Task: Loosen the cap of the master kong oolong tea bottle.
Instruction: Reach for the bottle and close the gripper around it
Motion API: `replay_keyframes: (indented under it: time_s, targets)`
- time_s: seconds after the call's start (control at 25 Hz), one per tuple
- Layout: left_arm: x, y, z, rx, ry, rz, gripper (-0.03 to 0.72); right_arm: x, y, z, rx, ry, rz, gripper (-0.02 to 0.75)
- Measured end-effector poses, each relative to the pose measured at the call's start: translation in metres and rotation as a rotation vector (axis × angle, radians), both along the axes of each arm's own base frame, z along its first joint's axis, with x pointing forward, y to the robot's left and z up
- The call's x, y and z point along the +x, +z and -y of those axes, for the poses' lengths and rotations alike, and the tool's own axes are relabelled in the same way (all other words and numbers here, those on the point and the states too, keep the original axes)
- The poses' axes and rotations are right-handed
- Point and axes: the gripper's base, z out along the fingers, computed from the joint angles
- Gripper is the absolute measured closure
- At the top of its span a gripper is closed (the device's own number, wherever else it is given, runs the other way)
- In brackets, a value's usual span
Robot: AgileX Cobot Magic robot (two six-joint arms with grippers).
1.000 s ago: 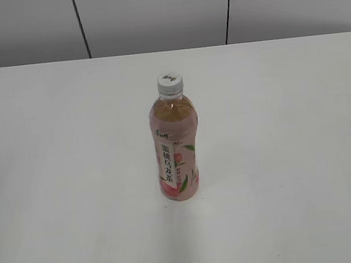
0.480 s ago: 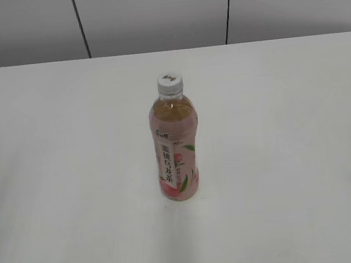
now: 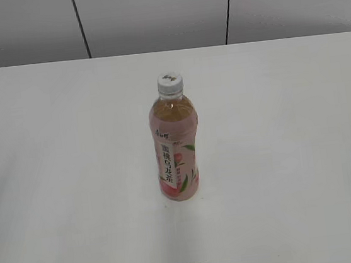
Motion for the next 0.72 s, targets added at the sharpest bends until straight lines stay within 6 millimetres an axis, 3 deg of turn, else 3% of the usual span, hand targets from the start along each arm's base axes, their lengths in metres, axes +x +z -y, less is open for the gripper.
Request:
replay_keyframes:
  time_s: [0.36, 0.56, 0.72]
  targets:
    - [-0.001, 0.003, 0.008, 0.033, -0.103, 0.04, 0.447, 0.0, 0.0, 0.0, 0.0, 0.0, 0.0, 0.383]
    - [-0.001, 0.004, 0.023, 0.121, -0.288, 0.074, 0.447, 0.0, 0.0, 0.0, 0.0, 0.0, 0.0, 0.383]
    - [0.009, -0.006, 0.042, 0.178, -0.438, -0.008, 0.447, 0.0, 0.0, 0.0, 0.0, 0.0, 0.0, 0.383]
